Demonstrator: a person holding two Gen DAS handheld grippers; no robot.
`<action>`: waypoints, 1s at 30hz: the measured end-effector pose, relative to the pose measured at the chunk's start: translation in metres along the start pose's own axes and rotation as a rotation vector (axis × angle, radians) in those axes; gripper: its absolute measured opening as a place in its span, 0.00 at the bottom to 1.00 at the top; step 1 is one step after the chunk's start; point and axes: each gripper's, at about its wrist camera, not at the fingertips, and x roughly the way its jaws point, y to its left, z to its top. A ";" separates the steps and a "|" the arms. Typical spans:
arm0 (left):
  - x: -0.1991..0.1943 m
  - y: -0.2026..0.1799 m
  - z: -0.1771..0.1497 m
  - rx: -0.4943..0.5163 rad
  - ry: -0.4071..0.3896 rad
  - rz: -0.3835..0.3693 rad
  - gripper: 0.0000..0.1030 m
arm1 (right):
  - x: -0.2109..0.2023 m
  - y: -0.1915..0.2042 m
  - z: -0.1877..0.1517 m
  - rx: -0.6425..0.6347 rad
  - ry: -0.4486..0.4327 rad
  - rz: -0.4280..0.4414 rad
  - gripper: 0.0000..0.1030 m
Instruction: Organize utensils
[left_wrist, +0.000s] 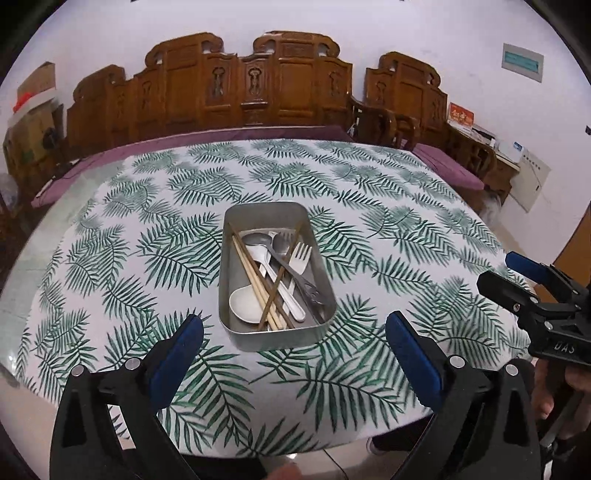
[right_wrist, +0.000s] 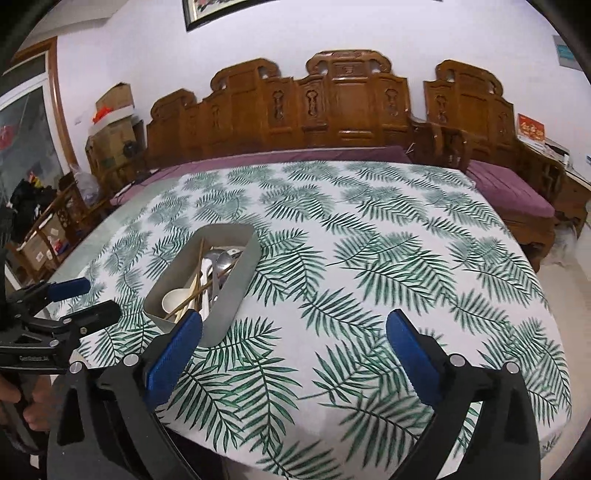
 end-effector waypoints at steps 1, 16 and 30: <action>-0.005 -0.002 0.000 0.001 -0.007 0.001 0.92 | -0.007 -0.002 0.000 0.006 -0.012 -0.001 0.97; -0.123 -0.039 0.024 0.049 -0.258 -0.005 0.92 | -0.126 0.013 0.029 -0.038 -0.270 0.004 0.97; -0.151 -0.049 0.025 0.059 -0.325 -0.007 0.92 | -0.154 0.020 0.030 -0.050 -0.335 0.020 0.97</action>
